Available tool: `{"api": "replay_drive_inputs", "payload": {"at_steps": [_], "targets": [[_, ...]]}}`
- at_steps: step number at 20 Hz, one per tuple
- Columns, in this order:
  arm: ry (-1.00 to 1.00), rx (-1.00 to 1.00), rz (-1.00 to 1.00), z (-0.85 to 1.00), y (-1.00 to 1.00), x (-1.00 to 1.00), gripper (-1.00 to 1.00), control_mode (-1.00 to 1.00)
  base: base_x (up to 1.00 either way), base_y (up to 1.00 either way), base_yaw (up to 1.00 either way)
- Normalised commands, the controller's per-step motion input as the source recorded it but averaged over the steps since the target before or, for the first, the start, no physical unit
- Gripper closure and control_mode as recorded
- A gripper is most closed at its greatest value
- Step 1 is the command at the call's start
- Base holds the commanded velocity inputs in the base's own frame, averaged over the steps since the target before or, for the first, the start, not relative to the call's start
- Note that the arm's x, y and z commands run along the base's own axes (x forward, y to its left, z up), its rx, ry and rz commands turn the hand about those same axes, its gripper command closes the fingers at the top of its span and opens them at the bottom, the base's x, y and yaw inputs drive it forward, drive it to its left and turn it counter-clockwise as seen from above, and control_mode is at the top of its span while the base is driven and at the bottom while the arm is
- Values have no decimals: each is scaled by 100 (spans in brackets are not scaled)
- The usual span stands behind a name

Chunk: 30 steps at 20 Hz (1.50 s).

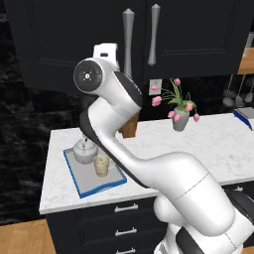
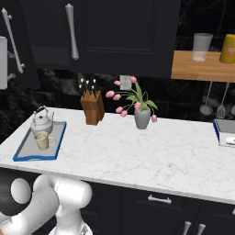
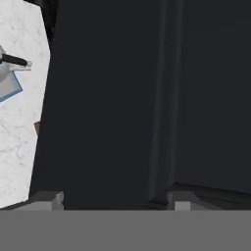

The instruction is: Pick the kettle from the counter and place it on the tray. Then pick the mug from the cabinet and place it on the tray. Then close the cabinet doors.

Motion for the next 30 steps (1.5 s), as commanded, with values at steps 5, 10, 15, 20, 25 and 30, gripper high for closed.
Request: {"api": "replay_drive_inputs", "payload": {"at_steps": [5, 10, 15, 20, 25, 30], "targets": [[0, 0, 0, -14, -39, 96, -100, -100, 0, 0, 0], [-2, 0, 0, -10, -19, 85, -100, -100, 0, 0, 0], [0, 0, 0, -11, -16, 77, -100, -100, 0, 0, 0], [0, 0, 0, -6, -9, 82, -100, -100, 0, 0, 0], [0, 0, 9, 0, -4, 48, -100, -100, 0, 0, 0], [0, 0, 10, -6, 0, 40, -100, -100, 0, 0, 0]]}}
